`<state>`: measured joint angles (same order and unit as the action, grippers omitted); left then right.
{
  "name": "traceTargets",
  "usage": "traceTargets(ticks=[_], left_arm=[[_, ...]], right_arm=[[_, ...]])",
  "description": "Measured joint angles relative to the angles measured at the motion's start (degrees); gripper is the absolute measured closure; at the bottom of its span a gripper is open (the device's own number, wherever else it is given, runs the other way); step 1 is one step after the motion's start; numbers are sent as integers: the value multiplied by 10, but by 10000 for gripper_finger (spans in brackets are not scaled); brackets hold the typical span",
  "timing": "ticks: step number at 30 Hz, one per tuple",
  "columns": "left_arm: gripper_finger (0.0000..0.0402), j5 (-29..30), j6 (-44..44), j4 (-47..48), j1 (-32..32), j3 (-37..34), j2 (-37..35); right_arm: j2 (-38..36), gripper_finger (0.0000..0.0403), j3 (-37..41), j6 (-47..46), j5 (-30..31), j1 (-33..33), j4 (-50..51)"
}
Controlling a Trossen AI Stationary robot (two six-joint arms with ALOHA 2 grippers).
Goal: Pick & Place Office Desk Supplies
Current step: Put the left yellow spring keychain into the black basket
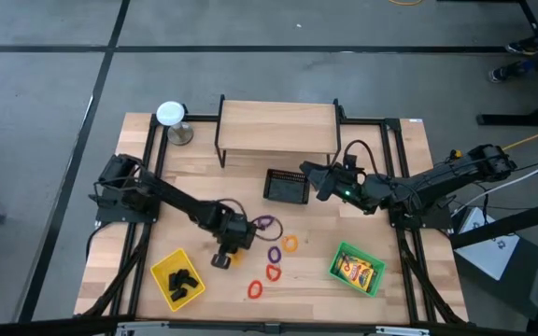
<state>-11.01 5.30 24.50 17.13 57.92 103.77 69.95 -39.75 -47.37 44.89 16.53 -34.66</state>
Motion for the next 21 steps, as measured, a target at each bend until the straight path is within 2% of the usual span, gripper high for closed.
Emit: traceTargets(ticks=[3,7,10,16,19,21], left_arm=[[388,-37,21,-14,-19,-2,-16],[395,-28,47,-39,-57,-2,-55],[396,-26,68,-68,-87,-1,-88],[396,-31,91,-149,-136,0,-144],[396,-37,98,-176,-154,-1,-155],[395,-38,99,-187,-162,-1,-158]], right_arm=[[0,189,0,1,-8,0,0],[0,189,0,7,-9,0,-6],[0,189,0,40,-19,0,-50],[-11,189,0,198,-84,16,-221],[-52,188,0,274,-102,47,-223],[-84,189,0,329,-76,72,-209]])
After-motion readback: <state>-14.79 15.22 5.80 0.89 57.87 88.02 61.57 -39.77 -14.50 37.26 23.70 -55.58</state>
